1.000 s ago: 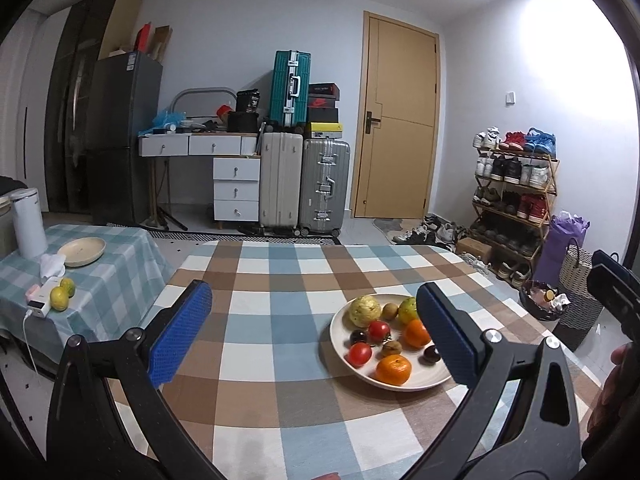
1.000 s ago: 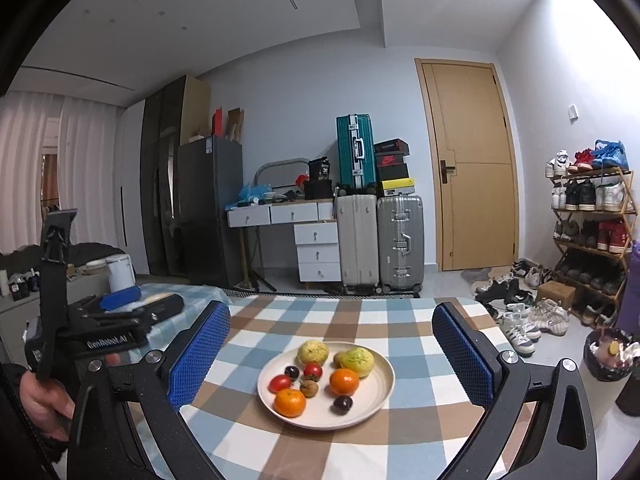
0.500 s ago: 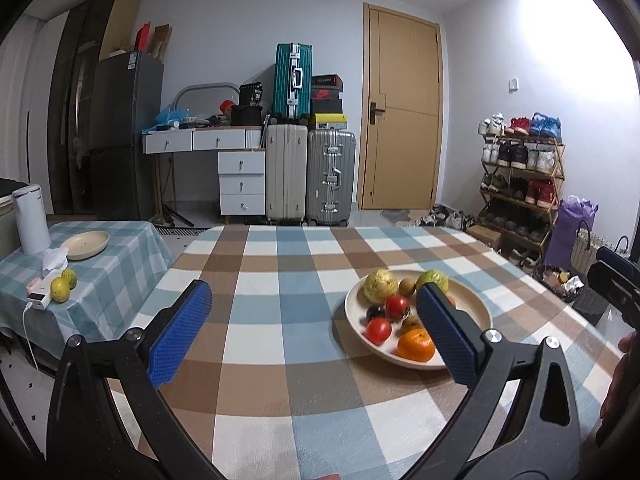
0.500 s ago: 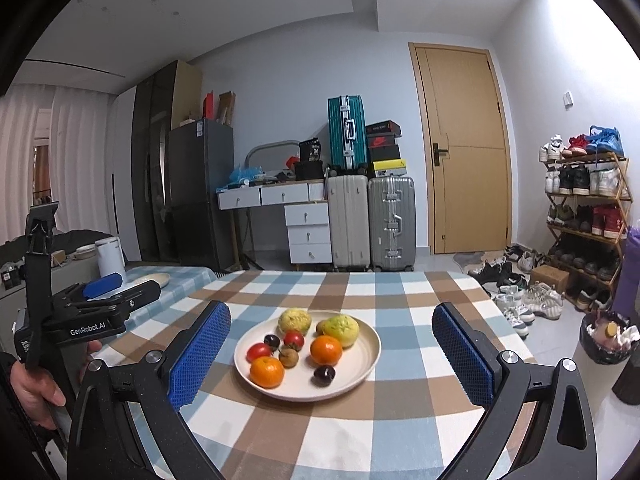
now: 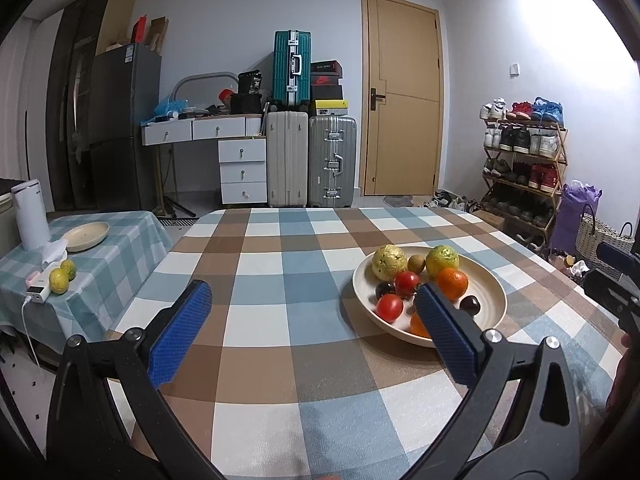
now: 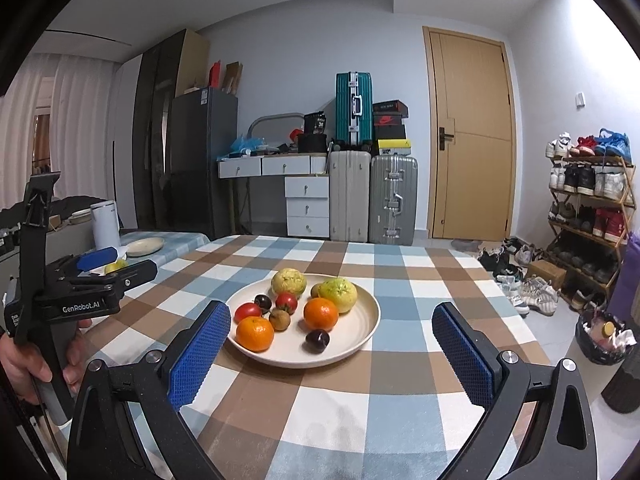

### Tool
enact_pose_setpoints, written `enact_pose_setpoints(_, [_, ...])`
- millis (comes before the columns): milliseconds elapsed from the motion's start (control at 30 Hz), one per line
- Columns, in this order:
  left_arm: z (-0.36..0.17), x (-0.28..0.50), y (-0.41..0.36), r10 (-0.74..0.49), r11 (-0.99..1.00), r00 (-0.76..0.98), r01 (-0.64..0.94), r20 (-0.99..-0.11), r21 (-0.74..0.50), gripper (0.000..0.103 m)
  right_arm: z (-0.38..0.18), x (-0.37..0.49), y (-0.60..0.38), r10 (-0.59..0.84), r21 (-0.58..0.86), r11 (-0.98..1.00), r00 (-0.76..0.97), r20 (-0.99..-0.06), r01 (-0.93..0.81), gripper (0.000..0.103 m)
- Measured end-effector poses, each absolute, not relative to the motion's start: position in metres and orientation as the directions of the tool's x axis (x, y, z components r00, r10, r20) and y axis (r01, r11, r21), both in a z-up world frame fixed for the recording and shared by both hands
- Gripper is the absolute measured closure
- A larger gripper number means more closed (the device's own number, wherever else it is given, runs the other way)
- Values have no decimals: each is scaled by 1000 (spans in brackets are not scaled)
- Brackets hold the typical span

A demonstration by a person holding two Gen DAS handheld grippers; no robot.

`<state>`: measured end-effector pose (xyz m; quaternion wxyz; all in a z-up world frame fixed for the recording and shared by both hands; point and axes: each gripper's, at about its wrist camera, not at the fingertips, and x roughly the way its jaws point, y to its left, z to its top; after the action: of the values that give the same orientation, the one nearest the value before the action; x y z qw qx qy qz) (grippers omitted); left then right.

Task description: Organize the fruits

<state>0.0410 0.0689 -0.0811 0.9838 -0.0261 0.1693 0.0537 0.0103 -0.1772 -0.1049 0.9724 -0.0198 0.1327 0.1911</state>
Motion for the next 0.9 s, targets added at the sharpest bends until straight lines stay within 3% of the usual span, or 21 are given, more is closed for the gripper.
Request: enact_pose_setpoints(900, [-86,46,64,76,996,949,-84,-305,-13,1,-103,10,-175,377,16,921,880,-288,-389,0])
